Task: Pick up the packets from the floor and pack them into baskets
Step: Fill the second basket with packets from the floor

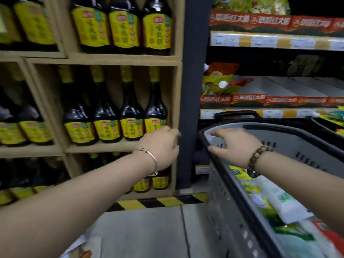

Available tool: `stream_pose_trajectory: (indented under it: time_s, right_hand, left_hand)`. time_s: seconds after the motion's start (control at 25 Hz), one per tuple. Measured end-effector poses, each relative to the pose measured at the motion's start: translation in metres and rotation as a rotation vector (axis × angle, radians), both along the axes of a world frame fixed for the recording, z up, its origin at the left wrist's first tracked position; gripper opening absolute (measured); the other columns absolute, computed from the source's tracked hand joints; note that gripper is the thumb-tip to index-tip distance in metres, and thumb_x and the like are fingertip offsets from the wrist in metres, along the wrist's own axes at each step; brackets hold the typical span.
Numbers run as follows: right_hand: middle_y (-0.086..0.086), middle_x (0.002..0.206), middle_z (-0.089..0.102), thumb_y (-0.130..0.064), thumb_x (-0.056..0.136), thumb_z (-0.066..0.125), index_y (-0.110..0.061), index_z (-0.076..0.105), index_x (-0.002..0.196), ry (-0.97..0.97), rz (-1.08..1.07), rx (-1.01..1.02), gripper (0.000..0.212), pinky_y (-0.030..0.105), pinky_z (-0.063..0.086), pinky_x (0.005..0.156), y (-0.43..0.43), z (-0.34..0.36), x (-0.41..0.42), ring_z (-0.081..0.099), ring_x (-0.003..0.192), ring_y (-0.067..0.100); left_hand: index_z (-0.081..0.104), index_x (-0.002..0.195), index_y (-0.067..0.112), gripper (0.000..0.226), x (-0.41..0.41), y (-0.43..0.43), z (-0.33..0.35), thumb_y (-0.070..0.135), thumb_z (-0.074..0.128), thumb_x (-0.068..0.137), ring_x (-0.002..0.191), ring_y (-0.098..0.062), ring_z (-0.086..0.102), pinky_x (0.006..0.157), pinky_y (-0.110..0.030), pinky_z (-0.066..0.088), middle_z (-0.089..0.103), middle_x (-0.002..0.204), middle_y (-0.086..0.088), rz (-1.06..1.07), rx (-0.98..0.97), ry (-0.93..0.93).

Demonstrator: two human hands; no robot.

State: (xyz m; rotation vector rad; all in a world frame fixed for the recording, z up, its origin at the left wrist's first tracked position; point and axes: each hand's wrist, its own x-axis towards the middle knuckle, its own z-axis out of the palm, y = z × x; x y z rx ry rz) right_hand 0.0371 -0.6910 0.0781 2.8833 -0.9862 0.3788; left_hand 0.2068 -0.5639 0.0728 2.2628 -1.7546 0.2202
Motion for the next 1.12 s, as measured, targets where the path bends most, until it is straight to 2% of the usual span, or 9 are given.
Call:
stream_pose_trajectory:
  time_s: [0.12, 0.28, 0.48, 0.6, 0.72, 0.92, 1.0, 1.12]
  right_hand:
    - [-0.002, 0.14, 0.046, -0.053, 0.091, 0.044, -0.027, 0.04, 0.137, 0.078, 0.078, -0.032, 0.053, 0.032, 0.044, 0.093, 0.039, 0.0, 0.061, 0.047, 0.124, 0.019]
    - [0.001, 0.129, 0.053, -0.051, 0.092, 0.043, -0.025, 0.041, 0.135, 0.147, 0.137, -0.042, 0.051, 0.032, 0.044, 0.086, 0.089, -0.027, 0.135, 0.052, 0.114, 0.022]
    - [-0.001, 0.139, 0.046, -0.048, 0.093, 0.042, -0.026, 0.038, 0.139, 0.258, 0.194, 0.038, 0.051, 0.033, 0.044, 0.094, 0.143, -0.088, 0.225, 0.048, 0.122, 0.02]
    - [0.002, 0.139, 0.046, -0.046, 0.093, 0.043, -0.023, 0.039, 0.138, 0.372, 0.206, 0.057, 0.051, 0.034, 0.043, 0.095, 0.167, -0.12, 0.266, 0.048, 0.123, 0.022]
    - [0.006, 0.129, 0.051, -0.043, 0.091, 0.044, -0.019, 0.047, 0.127, 0.474, 0.279, 0.034, 0.043, 0.035, 0.044, 0.089, 0.189, -0.153, 0.297, 0.052, 0.116, 0.026]
    - [0.008, 0.124, 0.053, -0.04, 0.091, 0.046, -0.02, 0.043, 0.127, 0.65, 0.468, -0.025, 0.042, 0.036, 0.049, 0.081, 0.21, -0.208, 0.328, 0.055, 0.109, 0.029]
    - [0.009, 0.126, 0.051, -0.036, 0.092, 0.046, -0.019, 0.04, 0.131, 0.68, 0.497, -0.031, 0.043, 0.036, 0.048, 0.078, 0.215, -0.232, 0.342, 0.054, 0.109, 0.029]
    - [0.009, 0.135, 0.045, -0.022, 0.093, 0.048, -0.02, 0.034, 0.14, 0.716, 0.602, -0.021, 0.049, 0.039, 0.042, 0.089, 0.222, -0.275, 0.363, 0.049, 0.119, 0.028]
  left_hand:
    - [0.044, 0.132, 0.024, 0.038, 0.05, 0.051, -0.016, 0.03, 0.042, 0.095, 0.112, -0.022, 0.051, 0.086, -0.035, 0.047, 0.046, 0.13, 0.0, 0.098, -0.048, 0.101]
    - [0.046, 0.128, 0.021, 0.036, 0.103, 0.103, -0.062, 0.029, 0.044, 0.093, 0.115, -0.026, 0.05, 0.092, -0.037, 0.044, 0.048, 0.129, -0.004, 0.246, -0.026, 0.137]
    - [0.046, 0.129, 0.02, 0.038, 0.166, 0.163, -0.123, 0.026, 0.043, 0.091, 0.117, -0.028, 0.049, 0.093, -0.037, 0.04, 0.05, 0.127, -0.005, 0.361, 0.054, 0.165]
    - [0.049, 0.124, 0.02, 0.035, 0.196, 0.2, -0.161, 0.029, 0.045, 0.09, 0.115, -0.029, 0.05, 0.092, -0.035, 0.038, 0.051, 0.125, -0.005, 0.487, 0.06, 0.269]
    - [0.049, 0.126, 0.02, 0.037, 0.21, 0.226, -0.199, 0.032, 0.047, 0.091, 0.114, -0.027, 0.052, 0.091, -0.036, 0.04, 0.052, 0.126, -0.005, 0.613, 0.075, 0.43]
    - [0.049, 0.129, 0.023, 0.039, 0.229, 0.247, -0.235, 0.034, 0.05, 0.091, 0.117, -0.025, 0.052, 0.096, -0.036, 0.042, 0.05, 0.132, -0.004, 0.622, 0.153, 0.561]
    - [0.049, 0.13, 0.024, 0.04, 0.242, 0.255, -0.243, 0.033, 0.052, 0.091, 0.117, -0.024, 0.052, 0.097, -0.036, 0.042, 0.049, 0.134, -0.002, 0.592, 0.184, 0.548]
    - [0.051, 0.129, 0.023, 0.04, 0.258, 0.274, -0.255, 0.03, 0.055, 0.09, 0.116, -0.024, 0.053, 0.096, -0.035, 0.044, 0.051, 0.133, -0.003, 0.6, 0.212, 0.57]
